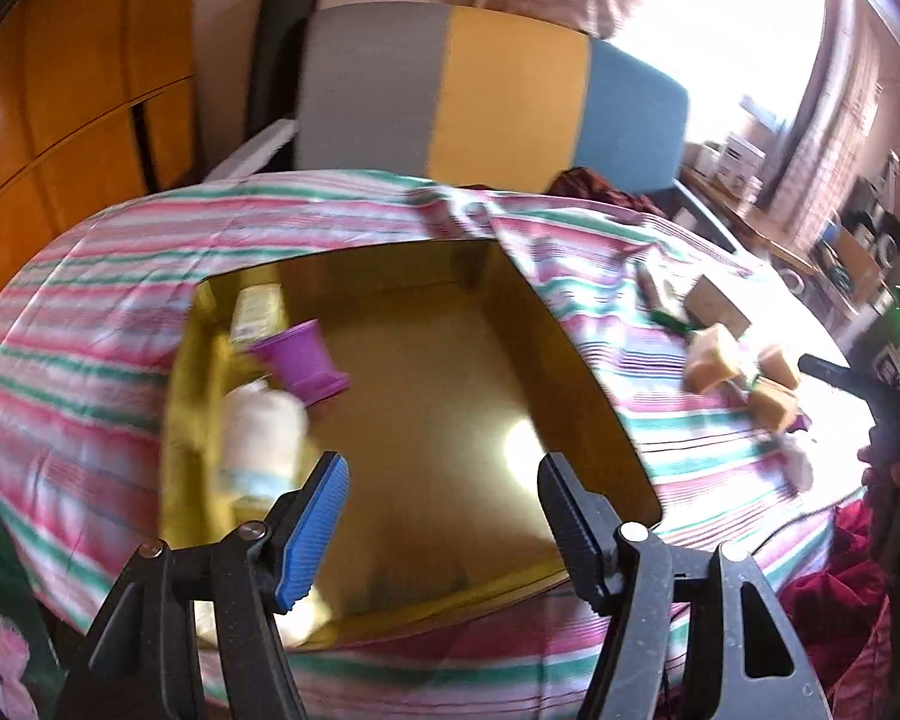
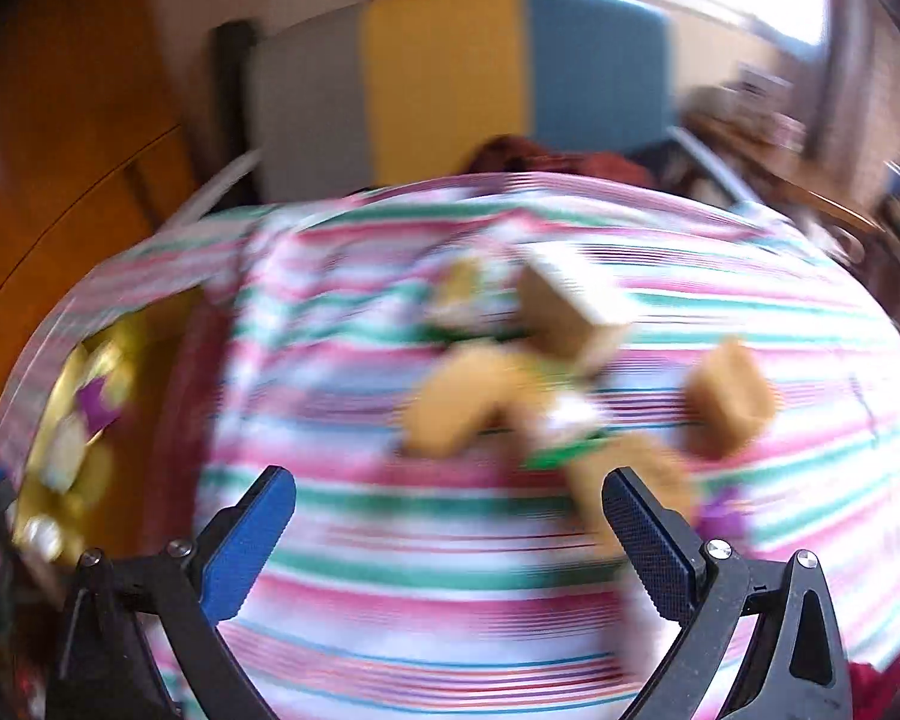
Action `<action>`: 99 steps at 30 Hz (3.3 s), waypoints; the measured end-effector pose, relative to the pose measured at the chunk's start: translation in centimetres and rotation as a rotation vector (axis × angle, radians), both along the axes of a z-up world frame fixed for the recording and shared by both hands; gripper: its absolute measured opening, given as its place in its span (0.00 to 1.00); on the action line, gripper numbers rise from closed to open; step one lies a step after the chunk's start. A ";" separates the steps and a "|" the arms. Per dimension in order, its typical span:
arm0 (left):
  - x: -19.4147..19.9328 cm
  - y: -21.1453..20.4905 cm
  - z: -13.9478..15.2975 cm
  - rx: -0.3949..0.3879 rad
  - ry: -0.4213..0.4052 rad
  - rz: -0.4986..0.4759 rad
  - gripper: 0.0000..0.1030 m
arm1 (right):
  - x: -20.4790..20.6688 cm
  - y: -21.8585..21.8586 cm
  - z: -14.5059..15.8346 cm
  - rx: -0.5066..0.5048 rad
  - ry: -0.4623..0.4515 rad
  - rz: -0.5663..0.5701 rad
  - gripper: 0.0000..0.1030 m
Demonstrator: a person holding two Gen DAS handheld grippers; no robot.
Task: Organize objects
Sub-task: 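Carry the plastic bundle to the tray and release it with the right gripper, then grasp the WEIDAN snack bar with the left gripper, then grasp the cream box with the right gripper while the left holds the snack bar, then carry the WEIDAN bar into the gold tray and open the left gripper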
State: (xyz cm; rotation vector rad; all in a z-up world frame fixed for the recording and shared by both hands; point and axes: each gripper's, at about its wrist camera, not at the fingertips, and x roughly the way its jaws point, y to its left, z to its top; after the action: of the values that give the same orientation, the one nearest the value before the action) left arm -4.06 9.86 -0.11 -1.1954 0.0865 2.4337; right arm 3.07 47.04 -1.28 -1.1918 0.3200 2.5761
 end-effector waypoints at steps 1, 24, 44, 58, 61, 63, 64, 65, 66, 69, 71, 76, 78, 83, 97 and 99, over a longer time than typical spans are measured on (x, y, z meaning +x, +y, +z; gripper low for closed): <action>-0.1 1.0 0.2 -0.008 0.006 -0.017 0.64 | 0.8 2.3 -0.2 -0.002 0.015 -0.068 1.00; -8.4 26.2 -1.6 -0.107 -0.083 -0.333 0.64 | 5.4 10.8 -1.8 -0.351 0.184 -0.343 1.00; -16.8 37.9 -9.8 -0.220 -0.180 -0.336 0.64 | 4.2 10.3 -2.9 -0.451 0.170 -0.250 1.00; -12.1 29.1 -9.4 -0.196 -0.179 -0.269 0.42 | 3.5 9.3 -2.9 -0.370 0.112 -0.227 1.00; -10.6 27.4 -9.3 -0.190 -0.180 -0.239 0.42 | 3.4 9.1 -3.1 -0.358 0.085 -0.226 1.00; -9.6 26.2 -9.3 -0.169 -0.187 -0.224 0.42 | 3.1 8.8 -3.1 -0.351 0.066 -0.207 1.00; -9.5 26.2 -9.4 -0.163 -0.189 -0.220 0.42 | 2.9 8.5 -2.9 -0.349 0.058 -0.192 1.00; -9.1 25.9 -9.4 -0.160 -0.187 -0.223 0.42 | 2.6 8.2 -2.7 -0.346 0.052 -0.176 1.00; -8.6 25.7 -9.5 -0.166 -0.175 -0.234 0.42 | 2.3 7.9 -2.5 -0.340 0.046 -0.159 1.00; -7.9 25.1 -9.6 -0.164 -0.154 -0.245 0.42 | -0.3 7.1 -0.9 -0.272 0.024 -0.078 1.00; -8.0 25.0 -9.6 -0.147 -0.162 -0.239 0.42 | -2.3 7.0 -0.3 -0.226 0.005 -0.031 1.00; -8.4 24.1 -9.6 -0.087 -0.197 -0.220 0.42 | -8.8 8.0 -1.2 -0.123 -0.088 0.038 1.00; -8.3 24.0 -9.6 -0.085 -0.192 -0.222 0.42 | -10.9 8.6 -1.9 -0.097 -0.122 0.057 1.00; -8.6 23.9 -9.7 -0.050 -0.204 -0.210 0.42 | -15.8 9.8 -4.2 -0.041 -0.215 0.100 1.00; -8.6 24.0 -9.9 -0.031 -0.185 -0.199 0.42 | -14.7 10.0 -4.8 -0.023 -0.189 0.085 0.48; -8.8 23.8 -9.8 -0.016 -0.190 -0.194 0.42 | -13.6 10.1 -3.4 -0.002 -0.160 0.068 0.48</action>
State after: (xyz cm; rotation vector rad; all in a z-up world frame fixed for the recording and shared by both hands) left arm -12.85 33.70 -9.91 -1.3522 0.1579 2.1471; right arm -10.56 57.18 -4.68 -1.4231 0.2512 2.5162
